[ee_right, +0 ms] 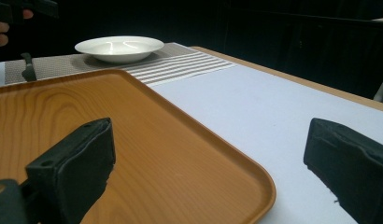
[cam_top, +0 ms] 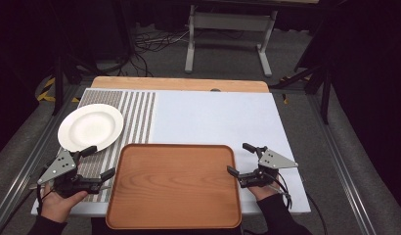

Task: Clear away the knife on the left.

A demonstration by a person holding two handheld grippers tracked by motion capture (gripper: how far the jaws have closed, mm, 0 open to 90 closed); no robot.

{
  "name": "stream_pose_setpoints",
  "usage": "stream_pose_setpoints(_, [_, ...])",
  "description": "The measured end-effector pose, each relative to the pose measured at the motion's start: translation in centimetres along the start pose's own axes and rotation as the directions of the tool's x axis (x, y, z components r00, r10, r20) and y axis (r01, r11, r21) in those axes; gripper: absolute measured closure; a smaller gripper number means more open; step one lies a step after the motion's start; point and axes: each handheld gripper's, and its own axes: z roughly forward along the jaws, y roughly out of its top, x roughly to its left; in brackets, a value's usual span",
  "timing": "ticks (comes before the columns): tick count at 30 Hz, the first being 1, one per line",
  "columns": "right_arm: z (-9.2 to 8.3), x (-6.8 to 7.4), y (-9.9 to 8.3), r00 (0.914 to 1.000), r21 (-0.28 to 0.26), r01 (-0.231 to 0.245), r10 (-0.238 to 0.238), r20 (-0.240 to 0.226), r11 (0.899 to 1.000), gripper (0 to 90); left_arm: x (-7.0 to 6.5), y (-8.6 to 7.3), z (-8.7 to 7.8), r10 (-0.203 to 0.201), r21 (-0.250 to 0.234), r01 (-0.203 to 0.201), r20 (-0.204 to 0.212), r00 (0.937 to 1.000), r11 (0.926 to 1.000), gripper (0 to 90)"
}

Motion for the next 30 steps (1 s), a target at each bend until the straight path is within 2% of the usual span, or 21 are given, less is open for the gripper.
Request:
stream_pose_setpoints(4, [0.0, 0.0, 0.0, 1.0, 0.001, 0.0, 0.0, 0.0, 1.0, 3.0, 0.1, 0.5, -0.3, 0.001, 0.007, -0.001, 0.008, 1.0, 1.0, 3.4])
stream_pose_setpoints(7, [0.0, 0.0, 0.0, 1.0, 0.001, -0.002, 0.002, 0.001, 1.0, 3.0, 0.4, 1.0, -0.6, -0.017, 0.035, 0.016, 0.023, 0.9996, 0.9993, 4.7])
stream_pose_setpoints(10, [-0.1, 0.0, 0.0, 1.0, 0.002, -0.002, 0.002, 0.002, 1.0, 3.0, 0.6, 1.5, -0.7, -0.007, 0.055, 0.006, 0.028, 0.9996, 0.9985, 5.2])
stream_pose_setpoints(11, [-0.1, 0.0, 0.0, 1.0, 0.002, -0.003, 0.003, 0.001, 1.0, 3.0, 0.7, 1.7, -0.8, -0.009, 0.065, 0.006, 0.043, 0.999, 0.9979, 5.8])
stream_pose_setpoints(12, [0.0, 0.0, 0.0, 1.0, 0.002, -0.003, 0.003, 0.001, 1.0, 3.0, 0.9, 1.9, -0.8, -0.014, 0.089, 0.008, 0.065, 0.9978, 0.996, 9.4])
stream_pose_setpoints(13, [0.0, 0.0, 0.0, 1.0, 0.002, -0.003, 0.003, 0.002, 1.0, 3.0, 1.0, 2.1, -0.8, -0.019, 0.114, 0.011, 0.069, 0.9975, 0.9934, 10.6])
stream_pose_setpoints(14, [0.0, 0.0, 0.0, 1.0, 0.001, -0.004, 0.004, 0.001, 1.0, 3.0, 1.0, 2.2, -0.8, -0.021, 0.129, 0.013, 0.068, 0.9975, 0.9915, 8.4])
stream_pose_setpoints(19, [0.0, -0.1, 0.0, 1.0, 0.001, -0.006, 0.006, 0.0, 1.0, 3.0, 1.4, 2.7, -1.1, 0.002, 0.2, -0.018, 0.079, 0.9969, 0.9797, 10.5])
stream_pose_setpoints(21, [0.0, -0.1, 0.0, 1.0, 0.001, -0.006, 0.006, -0.001, 1.0, 3.0, 1.6, 2.8, -1.2, 0.012, 0.226, -0.03, 0.081, 0.9966, 0.9737, 10.5])
stream_pose_setpoints(25, [0.0, -0.1, 0.0, 1.0, 0.001, -0.006, 0.006, -0.002, 1.0, 3.0, 1.9, 3.1, -1.8, 0.034, 0.288, -0.055, 0.076, 0.9965, 0.9561, 11.8])
stream_pose_setpoints(30, [0.0, -0.1, 0.0, 1.0, 0.001, -0.007, 0.007, -0.003, 1.0, 3.0, 2.5, 3.3, -2.5, 0.06, 0.362, -0.083, 0.076, 0.9953, 0.9285, 15.1])
